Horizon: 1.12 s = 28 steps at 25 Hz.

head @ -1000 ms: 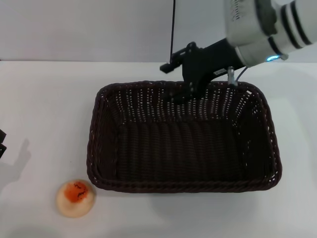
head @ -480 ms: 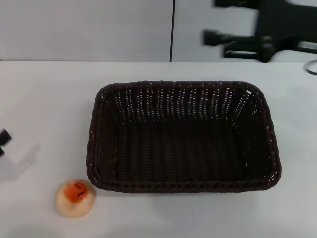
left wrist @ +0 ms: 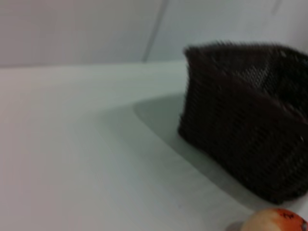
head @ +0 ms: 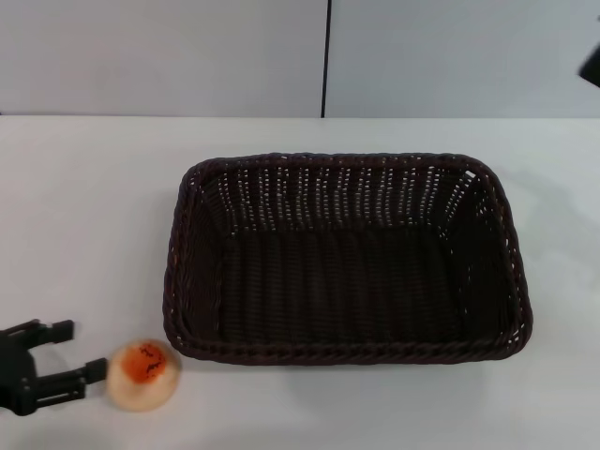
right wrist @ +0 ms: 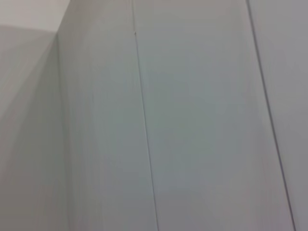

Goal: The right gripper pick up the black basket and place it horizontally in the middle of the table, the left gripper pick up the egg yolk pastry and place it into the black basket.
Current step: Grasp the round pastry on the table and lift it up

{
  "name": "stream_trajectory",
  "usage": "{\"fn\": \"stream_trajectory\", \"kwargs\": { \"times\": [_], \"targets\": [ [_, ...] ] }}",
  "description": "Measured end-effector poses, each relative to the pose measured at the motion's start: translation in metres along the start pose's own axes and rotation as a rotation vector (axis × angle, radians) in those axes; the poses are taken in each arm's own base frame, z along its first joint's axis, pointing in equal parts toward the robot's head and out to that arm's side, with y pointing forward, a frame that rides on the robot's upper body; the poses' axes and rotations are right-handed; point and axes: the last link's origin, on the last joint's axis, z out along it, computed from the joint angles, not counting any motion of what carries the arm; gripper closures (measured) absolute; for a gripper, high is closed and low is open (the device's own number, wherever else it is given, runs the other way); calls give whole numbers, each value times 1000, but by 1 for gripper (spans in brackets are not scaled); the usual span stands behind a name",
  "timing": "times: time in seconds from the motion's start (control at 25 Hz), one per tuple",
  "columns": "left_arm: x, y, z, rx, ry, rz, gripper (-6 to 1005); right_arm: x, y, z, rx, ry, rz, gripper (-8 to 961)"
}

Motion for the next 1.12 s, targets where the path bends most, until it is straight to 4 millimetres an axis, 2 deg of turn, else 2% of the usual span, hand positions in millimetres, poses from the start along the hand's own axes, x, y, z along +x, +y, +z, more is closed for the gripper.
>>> {"fn": "stream_trajectory", "kwargs": {
  "times": [0.04,0.36,0.48,0.56,0.76,1.12],
  "targets": [
    [0,2,7,-11,-17,14,173,0,2,-5,3,-13,9,215],
    [2,9,19,-78,-49,12,173,4,3,-12,19,-22,30,215],
    [4,8,14,-80,-29,-11,172,4,2,-11,20,-24,33,215],
    [11,2,-1,-54,26,-29,172,3,1,-10,17,-24,30,215],
    [15,1,-14,-65,55,-40,181,3,-1,-8,15,-20,28,215],
    [3,14,0,-126,1,-51,229,5,-2,-8,18,-15,34,215]
  ]
}}
